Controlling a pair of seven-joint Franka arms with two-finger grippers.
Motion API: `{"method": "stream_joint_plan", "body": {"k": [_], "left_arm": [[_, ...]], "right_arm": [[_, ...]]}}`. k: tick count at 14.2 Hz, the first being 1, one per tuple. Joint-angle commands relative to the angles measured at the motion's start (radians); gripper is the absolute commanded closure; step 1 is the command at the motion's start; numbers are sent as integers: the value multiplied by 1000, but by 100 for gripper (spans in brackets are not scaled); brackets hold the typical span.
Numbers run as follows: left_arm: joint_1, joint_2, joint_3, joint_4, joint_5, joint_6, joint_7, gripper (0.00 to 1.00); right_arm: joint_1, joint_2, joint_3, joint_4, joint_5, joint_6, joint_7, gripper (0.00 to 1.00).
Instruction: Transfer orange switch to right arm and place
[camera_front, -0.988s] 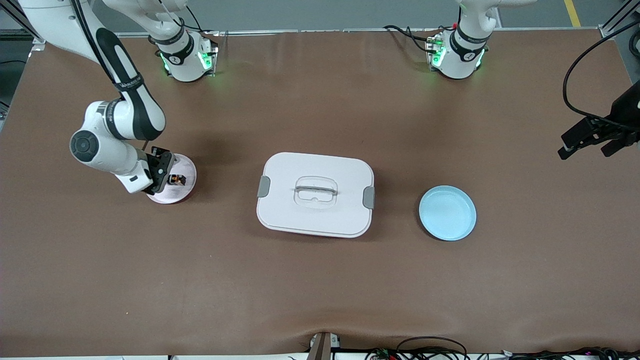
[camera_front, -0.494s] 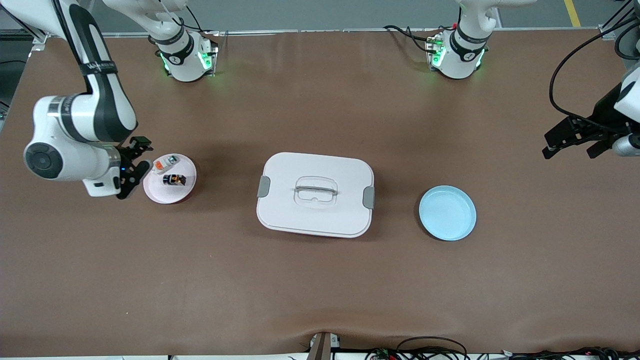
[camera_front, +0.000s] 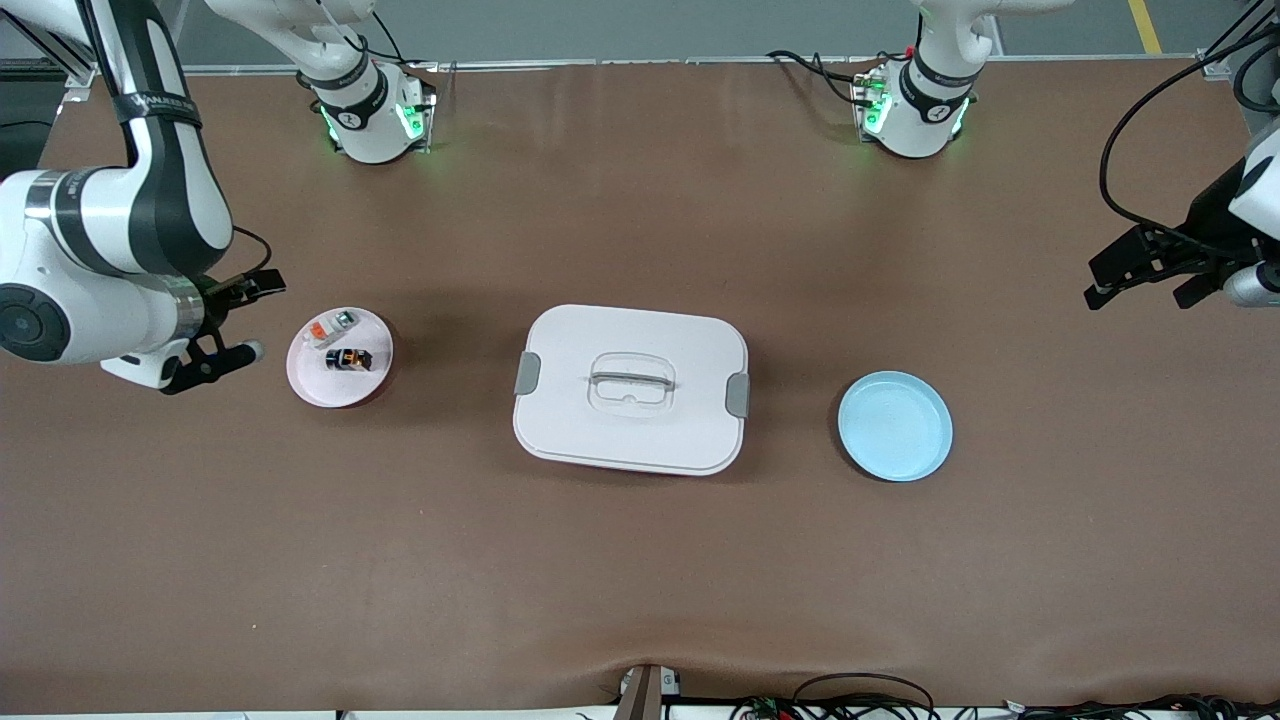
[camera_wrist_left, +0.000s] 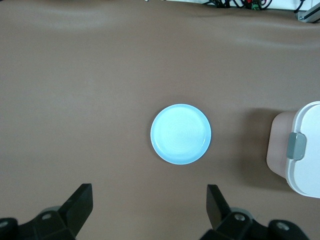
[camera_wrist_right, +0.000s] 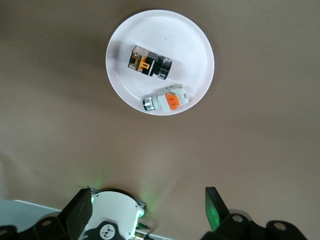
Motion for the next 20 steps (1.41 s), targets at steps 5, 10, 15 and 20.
{"method": "stream_joint_plan", "body": {"k": [5, 10, 15, 20], "left_arm": [[-6, 13, -3, 47, 24, -59, -36, 0], [-11, 11, -11, 48, 33, -75, -41, 0], [-11, 11, -11, 48, 33, -99, -40, 0], [0, 14, -9, 47, 33, -115, -40, 0]], "right_arm": [[-8, 42, 14, 210, -6, -174, 272, 0], [-20, 98, 12, 374, -9, -249, 272, 0], [-17, 95, 9, 437, 48, -242, 269, 0], [-19, 85, 8, 529, 43, -269, 282, 0]]}}
